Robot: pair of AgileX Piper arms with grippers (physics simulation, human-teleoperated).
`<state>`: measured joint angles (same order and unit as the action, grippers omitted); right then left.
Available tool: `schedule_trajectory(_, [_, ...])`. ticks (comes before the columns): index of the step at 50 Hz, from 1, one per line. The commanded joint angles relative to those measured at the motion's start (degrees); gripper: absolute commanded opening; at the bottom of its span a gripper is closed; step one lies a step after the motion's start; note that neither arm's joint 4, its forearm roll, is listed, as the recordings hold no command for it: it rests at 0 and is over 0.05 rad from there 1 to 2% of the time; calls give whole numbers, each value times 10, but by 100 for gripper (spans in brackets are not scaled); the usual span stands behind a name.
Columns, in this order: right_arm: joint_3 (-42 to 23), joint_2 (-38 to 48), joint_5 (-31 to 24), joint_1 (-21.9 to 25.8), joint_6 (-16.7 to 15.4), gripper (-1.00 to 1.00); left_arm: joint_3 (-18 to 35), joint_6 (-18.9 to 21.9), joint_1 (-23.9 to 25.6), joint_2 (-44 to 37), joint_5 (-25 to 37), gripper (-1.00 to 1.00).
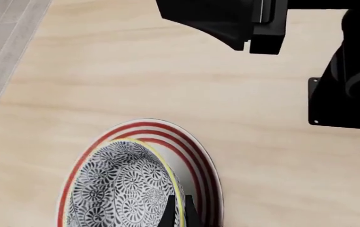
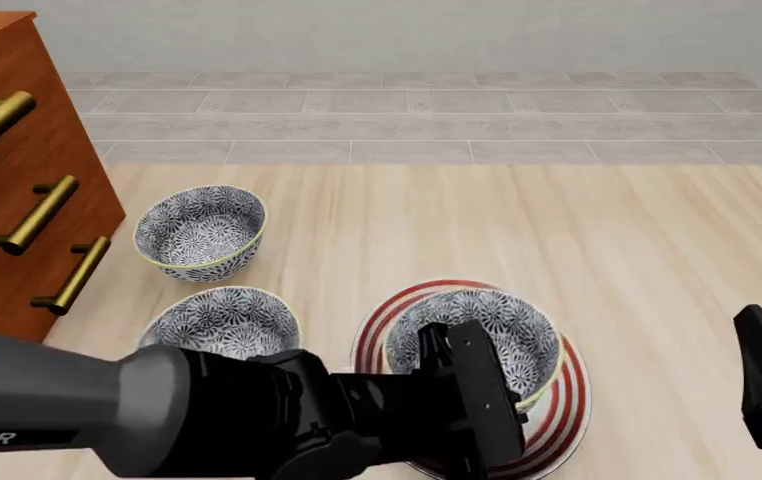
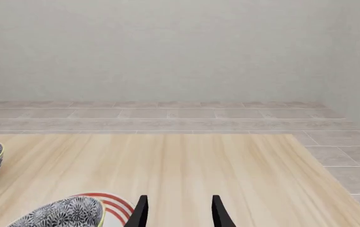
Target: Put the bowl at the front on the plate.
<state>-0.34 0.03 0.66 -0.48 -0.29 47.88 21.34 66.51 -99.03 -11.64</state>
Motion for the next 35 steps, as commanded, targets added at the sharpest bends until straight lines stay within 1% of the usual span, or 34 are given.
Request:
schedule_trajectory(1, [-1, 0, 0, -1, 2, 100, -1, -4, 6, 4, -1, -100])
schedule_trajectory(22, [-1, 0, 1, -4, 5, 100, -9, -17, 26, 7, 2, -100])
schedule_trajectory(35, [-2, 0, 2, -5, 5, 100, -13, -22, 28, -8, -4, -100])
